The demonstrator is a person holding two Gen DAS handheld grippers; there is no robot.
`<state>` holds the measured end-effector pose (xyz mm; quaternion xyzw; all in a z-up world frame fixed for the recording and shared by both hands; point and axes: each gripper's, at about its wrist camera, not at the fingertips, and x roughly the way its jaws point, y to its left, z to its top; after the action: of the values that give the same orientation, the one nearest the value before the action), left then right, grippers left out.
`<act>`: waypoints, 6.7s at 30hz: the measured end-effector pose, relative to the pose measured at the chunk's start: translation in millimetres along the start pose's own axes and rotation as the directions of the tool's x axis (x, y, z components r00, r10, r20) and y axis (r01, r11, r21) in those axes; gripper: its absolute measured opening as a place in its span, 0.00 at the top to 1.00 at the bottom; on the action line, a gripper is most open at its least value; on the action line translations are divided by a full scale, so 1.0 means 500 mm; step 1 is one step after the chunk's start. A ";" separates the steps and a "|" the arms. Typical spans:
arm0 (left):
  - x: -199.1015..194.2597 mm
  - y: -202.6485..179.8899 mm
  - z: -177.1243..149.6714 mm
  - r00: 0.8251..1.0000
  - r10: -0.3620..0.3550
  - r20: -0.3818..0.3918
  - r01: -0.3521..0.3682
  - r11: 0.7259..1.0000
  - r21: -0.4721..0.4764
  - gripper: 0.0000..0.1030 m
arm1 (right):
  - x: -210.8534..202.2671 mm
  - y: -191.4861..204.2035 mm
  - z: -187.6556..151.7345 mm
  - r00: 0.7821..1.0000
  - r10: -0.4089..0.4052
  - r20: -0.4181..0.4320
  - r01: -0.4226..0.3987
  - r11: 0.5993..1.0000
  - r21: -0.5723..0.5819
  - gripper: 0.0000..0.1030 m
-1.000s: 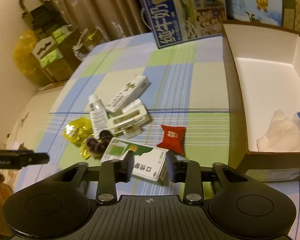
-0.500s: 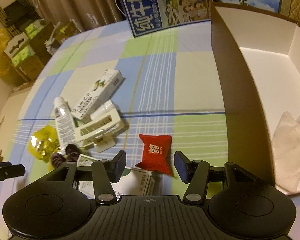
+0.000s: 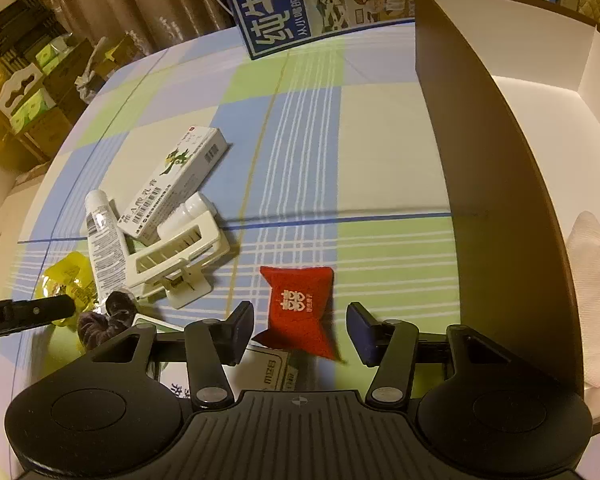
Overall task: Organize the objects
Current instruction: 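Grasp the red candy packet with the right tool while the left tool grasps the yellow packet, then carry the red and yellow packets into the cardboard box with both tools, then open both tools to drop the packets into the box, then move both tools back over the loose items on the table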
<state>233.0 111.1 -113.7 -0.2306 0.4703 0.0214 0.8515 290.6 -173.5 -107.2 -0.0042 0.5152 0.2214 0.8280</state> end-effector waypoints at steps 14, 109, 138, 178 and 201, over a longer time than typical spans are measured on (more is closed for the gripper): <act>0.014 -0.031 0.012 0.999 -0.041 0.020 0.039 0.998 0.055 0.78 | 0.019 -0.005 -0.005 1.000 0.001 -0.022 -0.001 1.000 0.014 0.60; -0.016 -0.723 -0.008 0.950 -0.312 -0.029 0.294 0.855 0.427 0.83 | -0.349 -0.367 0.003 0.949 -0.033 0.315 -0.003 0.993 0.115 0.76; 0.205 -0.836 0.061 0.985 -0.145 -0.093 0.172 0.860 0.481 0.61 | -0.190 -0.477 0.152 0.982 -0.037 0.183 0.013 0.991 0.131 0.76; 0.025 -0.771 0.013 0.989 -0.150 -0.015 0.136 0.850 0.508 0.14 | -0.326 -0.428 0.077 0.964 -0.061 0.259 0.029 0.992 0.126 0.42; -0.094 -0.662 -0.069 0.987 -0.160 -0.024 0.153 0.869 0.470 0.10 | -0.402 -0.343 -0.031 0.960 -0.061 0.273 0.021 0.989 0.148 0.36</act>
<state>263.4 -190.0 32.2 -0.0544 0.4347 -0.1606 0.8845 266.3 -404.9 19.5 0.0754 0.4089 0.1649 0.8944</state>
